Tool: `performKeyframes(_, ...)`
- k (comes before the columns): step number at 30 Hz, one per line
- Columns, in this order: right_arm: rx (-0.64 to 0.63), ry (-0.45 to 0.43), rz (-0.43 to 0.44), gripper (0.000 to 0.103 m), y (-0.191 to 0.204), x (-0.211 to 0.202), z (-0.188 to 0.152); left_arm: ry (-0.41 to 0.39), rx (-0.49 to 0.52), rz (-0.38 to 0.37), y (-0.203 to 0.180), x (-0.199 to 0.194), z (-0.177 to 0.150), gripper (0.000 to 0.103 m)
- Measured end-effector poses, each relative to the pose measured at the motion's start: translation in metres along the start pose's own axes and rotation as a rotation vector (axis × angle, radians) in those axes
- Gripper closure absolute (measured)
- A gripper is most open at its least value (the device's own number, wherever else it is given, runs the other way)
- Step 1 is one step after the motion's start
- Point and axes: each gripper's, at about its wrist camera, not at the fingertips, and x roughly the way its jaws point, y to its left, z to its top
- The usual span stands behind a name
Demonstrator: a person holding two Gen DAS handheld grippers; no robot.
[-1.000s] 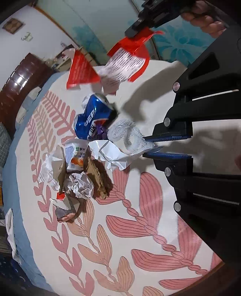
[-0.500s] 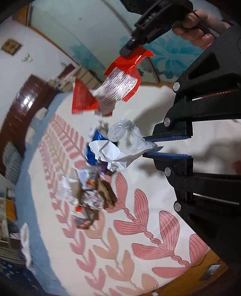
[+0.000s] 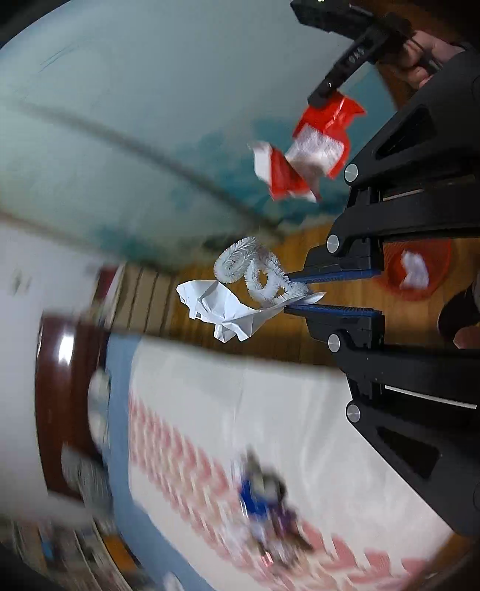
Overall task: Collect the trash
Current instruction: 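Carry wrapper and tissue to the red wastebasket and open both tools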
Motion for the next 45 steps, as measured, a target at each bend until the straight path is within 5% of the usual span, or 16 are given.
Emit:
performKeyframes(4,-0.083,0.049,-0.147,0.098,-0.043,-0.011,-0.027,0.161,0.066,-0.105,-0.064,0.070,-0.026,0.092)
performKeyframes(9,-0.109,0.213,-0.324,0.098,-0.096,0.030,-0.094,0.451,0.114,-0.092,-0.092,0.180,-0.100,0.092)
performKeyframes(12,-0.031,0.317,-0.351,0.098,-0.128,0.064,-0.126,0.626,0.131,-0.020,-0.093,0.225,-0.140,0.092)
performKeyframes(17,-0.003,0.395,-0.339,0.098,-0.142,0.097,-0.157,0.712,0.201,0.007,-0.100,0.247,-0.167,0.092)
performKeyframes(29,-0.011,0.416,-0.358,0.098,-0.129,0.123,-0.170,0.708,0.289,0.051,-0.111,0.255,-0.169,0.092)
performKeyframes(34,-0.020,0.408,-0.368,0.090,-0.126,0.123,-0.168,0.696,0.290,0.049,-0.109,0.254,-0.167,0.091)
performKeyframes(35,-0.020,0.404,-0.371,0.086,-0.125,0.122,-0.167,0.687,0.290,0.051,-0.110,0.252,-0.166,0.089)
performKeyframes(37,-0.018,0.388,-0.385,0.053,-0.125,0.118,-0.165,0.679,0.296,0.062,-0.109,0.249,-0.163,0.071)
performKeyframes(38,-0.011,0.371,-0.394,0.053,-0.126,0.115,-0.163,0.670,0.293,0.073,-0.108,0.247,-0.161,0.046)
performKeyframes(39,-0.012,0.362,-0.414,0.053,-0.126,0.113,-0.161,0.657,0.286,0.079,-0.107,0.245,-0.159,0.040)
performKeyframes(45,0.013,0.337,-0.446,0.054,-0.130,0.102,-0.145,0.603,0.234,0.069,-0.098,0.227,-0.143,0.040)
